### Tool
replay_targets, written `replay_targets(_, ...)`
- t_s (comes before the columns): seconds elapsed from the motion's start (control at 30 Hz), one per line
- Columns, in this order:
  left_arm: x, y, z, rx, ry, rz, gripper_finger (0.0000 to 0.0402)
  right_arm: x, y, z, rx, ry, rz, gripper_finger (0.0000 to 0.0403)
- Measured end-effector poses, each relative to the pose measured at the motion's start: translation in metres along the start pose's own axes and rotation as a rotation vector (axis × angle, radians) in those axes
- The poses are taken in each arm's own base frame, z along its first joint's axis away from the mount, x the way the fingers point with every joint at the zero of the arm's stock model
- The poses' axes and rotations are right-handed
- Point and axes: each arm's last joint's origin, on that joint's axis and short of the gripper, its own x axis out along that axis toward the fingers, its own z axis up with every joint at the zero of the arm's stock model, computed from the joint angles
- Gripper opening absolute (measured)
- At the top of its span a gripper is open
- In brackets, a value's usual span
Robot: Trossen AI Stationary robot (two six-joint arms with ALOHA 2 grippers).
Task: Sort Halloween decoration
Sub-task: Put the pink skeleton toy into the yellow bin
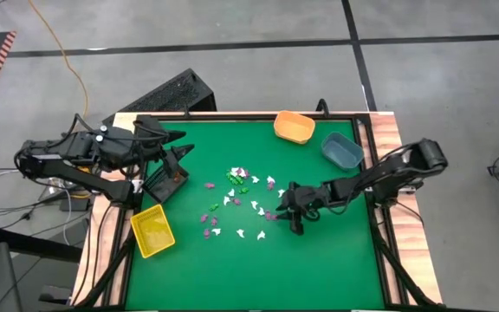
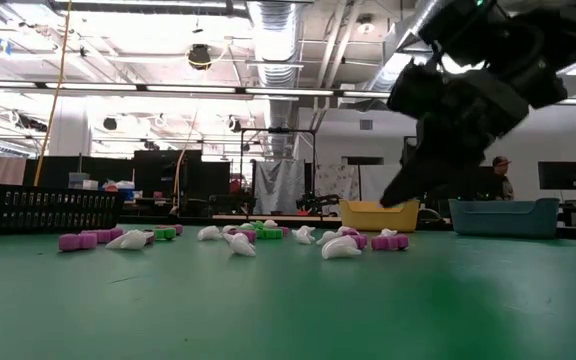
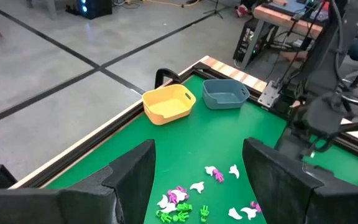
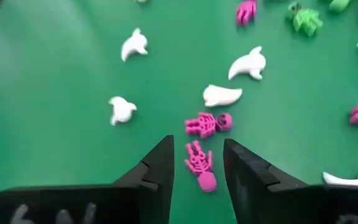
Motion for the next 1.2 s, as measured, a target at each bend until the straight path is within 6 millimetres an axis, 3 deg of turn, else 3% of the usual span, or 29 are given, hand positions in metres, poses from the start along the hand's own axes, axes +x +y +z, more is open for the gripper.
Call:
replay_targets(0.37,0.000,0.000,0.000,-0.009,-0.003,0.005,0.0231,0.023,-0.001,-0.017,-0.067,0.054,-0.030,0.0209)
replay_targets(0.6,0.000,0.000,0.000,-0.008,-0.003,0.007,0.0231,0.033,-0.003,-0.022,-0.069,0.047,-0.041,0.0215)
replay_targets(0.73,0.000,0.000,0.000,-0.006,-0.003,0.011,0.0231,0.034,-0.003,-0.023,-0.071,0.043,-0.074,0.0185)
replay_targets(1.0,0.000,0.001,0.000,-0.002,-0.005,0.033,0.0231,0.034,-0.005,-0.025,-0.043,0.061,-0.090,0.0074)
replay_targets(1.2,0.000,0.001,0.000,0.004,-0.006,0.034,0.0231,0.033,-0.005,-0.025,0.058,0.056,-0.093,0.0016)
